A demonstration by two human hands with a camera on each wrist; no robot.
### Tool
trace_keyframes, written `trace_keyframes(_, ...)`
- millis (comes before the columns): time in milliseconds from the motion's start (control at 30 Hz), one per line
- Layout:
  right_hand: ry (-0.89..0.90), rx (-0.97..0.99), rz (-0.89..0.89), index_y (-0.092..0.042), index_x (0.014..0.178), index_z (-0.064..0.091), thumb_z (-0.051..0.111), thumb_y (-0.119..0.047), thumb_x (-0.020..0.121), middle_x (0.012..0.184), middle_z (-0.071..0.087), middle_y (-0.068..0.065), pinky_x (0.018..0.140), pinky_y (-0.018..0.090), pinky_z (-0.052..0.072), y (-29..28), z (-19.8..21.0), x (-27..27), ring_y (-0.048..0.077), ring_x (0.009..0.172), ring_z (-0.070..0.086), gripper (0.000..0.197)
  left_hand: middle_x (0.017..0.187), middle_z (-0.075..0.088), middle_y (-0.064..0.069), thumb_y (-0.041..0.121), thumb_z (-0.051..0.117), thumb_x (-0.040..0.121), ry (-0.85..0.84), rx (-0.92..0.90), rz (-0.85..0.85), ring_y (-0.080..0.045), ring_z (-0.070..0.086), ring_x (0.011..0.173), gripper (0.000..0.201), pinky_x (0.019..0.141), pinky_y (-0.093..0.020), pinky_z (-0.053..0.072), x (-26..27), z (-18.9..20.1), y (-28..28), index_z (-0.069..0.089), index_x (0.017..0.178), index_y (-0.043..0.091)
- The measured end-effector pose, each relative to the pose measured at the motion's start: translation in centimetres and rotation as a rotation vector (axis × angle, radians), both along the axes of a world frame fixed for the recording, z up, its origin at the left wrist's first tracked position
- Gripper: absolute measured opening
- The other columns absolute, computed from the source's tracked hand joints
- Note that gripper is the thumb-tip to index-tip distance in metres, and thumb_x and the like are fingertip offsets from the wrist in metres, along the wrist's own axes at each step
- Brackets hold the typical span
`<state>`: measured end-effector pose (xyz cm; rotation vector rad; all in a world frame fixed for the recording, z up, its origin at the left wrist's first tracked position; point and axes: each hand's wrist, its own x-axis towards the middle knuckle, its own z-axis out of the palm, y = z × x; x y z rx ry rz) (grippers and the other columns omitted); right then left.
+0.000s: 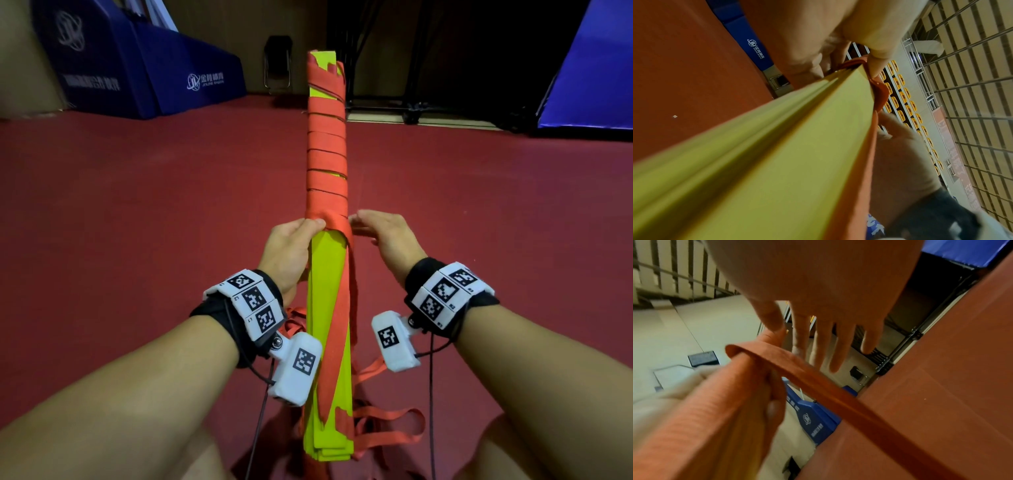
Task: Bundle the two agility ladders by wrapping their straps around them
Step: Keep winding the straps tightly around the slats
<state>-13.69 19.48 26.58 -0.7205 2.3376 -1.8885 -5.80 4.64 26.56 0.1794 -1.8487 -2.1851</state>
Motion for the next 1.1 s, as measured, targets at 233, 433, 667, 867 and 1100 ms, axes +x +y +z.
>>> trace_keyframes(233,0.073,0.049,0.182,-0.01,0.075,0.064,0.068,-0.038,0.089,0.073,0.061,0.005,0.075,0.03,0.042,-0.1,-0.2,0.4,0.015,0.072,0.054,0.031,0.084,0.059,-0.019,0.02,0.056,0.101,-0.014,-0.04,0.036,-0.029,0.057,0.077,0.02,0.067,-0.035,0.048,-0.3,-0.6,-0.4,0.07,0.093,0.008)
trace_keyframes(433,-0.041,-0.056,0.201,-0.008,0.075,0.054,0.055,-0.008,0.1,0.06,0.048,0.008,0.05,0.022,0.038,0.0,0.4,0.6,0.013,0.048,0.046,0.025,0.074,0.057,-0.013,0.021,0.059,0.095,0.03,-0.021,0.072,-0.026,0.052,0.07,0.015,0.069,-0.04,0.043,-0.6,-0.7,-0.3,0.067,0.091,0.009)
trace_keyframes(667,-0.107,-0.073,0.23,-0.002,0.078,0.054,0.053,0.006,0.095,0.062,0.042,0.007,0.044,0.017,0.026,0.3,0.6,0.6,0.008,0.042,0.036,0.019,0.074,0.061,-0.013,0.014,0.053,0.1,0.056,0.074,0.068,-0.023,0.055,0.066,0.019,0.064,-0.035,0.044,-0.5,-0.4,-0.2,0.07,0.095,0.008)
trace_keyframes(867,-0.063,-0.099,0.281,-0.004,0.075,0.055,0.056,-0.002,0.098,0.06,0.048,0.008,0.05,0.021,0.036,0.2,0.3,0.9,0.011,0.047,0.045,0.023,0.088,0.072,-0.002,0.04,0.089,0.061,0.058,-0.036,0.026,-0.015,0.068,0.077,0.064,0.074,-0.032,0.055,-0.9,-0.8,-0.2,0.063,0.11,0.009)
trace_keyframes(1100,-0.078,-0.094,0.312,-0.004,0.076,0.057,0.051,-0.002,0.1,0.061,0.055,0.005,0.056,0.022,0.042,0.2,-0.3,0.5,0.016,0.054,0.048,0.025,0.092,0.069,-0.011,0.034,0.091,0.039,0.025,-0.062,0.057,-0.026,0.068,0.079,0.09,0.084,-0.055,0.059,-1.0,-0.8,0.2,0.054,0.118,0.007)
